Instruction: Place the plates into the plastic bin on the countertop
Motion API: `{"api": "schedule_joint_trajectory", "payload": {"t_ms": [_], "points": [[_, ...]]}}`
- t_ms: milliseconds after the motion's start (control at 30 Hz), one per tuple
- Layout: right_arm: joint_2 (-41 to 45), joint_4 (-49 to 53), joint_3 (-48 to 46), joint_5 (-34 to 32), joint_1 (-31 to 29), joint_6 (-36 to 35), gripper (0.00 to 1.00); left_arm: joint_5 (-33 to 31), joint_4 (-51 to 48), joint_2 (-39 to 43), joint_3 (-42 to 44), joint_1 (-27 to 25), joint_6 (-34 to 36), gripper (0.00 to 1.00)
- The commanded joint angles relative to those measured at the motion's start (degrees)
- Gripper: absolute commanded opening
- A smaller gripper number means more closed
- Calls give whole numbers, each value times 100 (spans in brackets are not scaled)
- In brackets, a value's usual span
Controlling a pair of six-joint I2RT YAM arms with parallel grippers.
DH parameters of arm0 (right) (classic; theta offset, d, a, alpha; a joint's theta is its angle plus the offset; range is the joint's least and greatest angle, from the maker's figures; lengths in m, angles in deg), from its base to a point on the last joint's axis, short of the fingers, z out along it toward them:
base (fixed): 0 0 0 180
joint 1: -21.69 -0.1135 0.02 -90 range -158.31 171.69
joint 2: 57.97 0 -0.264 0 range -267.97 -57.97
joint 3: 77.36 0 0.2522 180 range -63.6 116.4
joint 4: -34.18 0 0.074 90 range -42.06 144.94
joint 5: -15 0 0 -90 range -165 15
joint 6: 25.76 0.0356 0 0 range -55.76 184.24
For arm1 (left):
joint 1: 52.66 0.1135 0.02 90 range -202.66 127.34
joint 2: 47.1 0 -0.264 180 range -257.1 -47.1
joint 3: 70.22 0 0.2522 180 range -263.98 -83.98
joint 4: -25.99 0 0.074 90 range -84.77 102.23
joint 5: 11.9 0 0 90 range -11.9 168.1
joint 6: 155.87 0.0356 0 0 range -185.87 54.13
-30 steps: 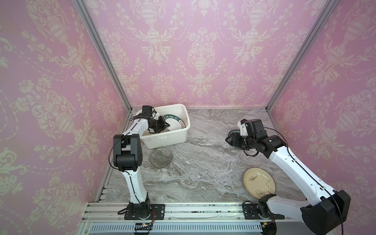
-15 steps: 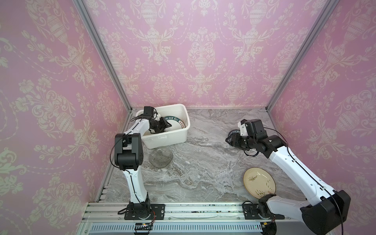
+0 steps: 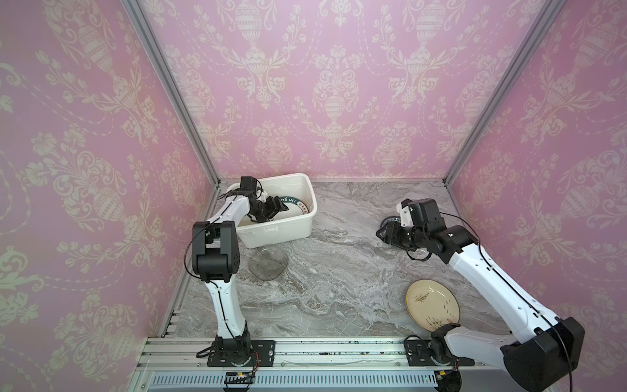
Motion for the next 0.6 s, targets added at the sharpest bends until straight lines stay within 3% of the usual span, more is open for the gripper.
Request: {"api": "schedule_joint_trajectory", "payload": {"t_ms": [0, 100, 567], "points": [[-25, 34, 59, -32, 25, 117, 51, -292, -314, -78, -218, -77, 265, 93], [-7, 17, 67, -28, 28, 108, 51, -460, -403, -41, -257, -99, 354, 99], [-16, 287, 270, -437, 203, -162, 61, -1123, -728, 173, -338, -149, 401, 99]]}}
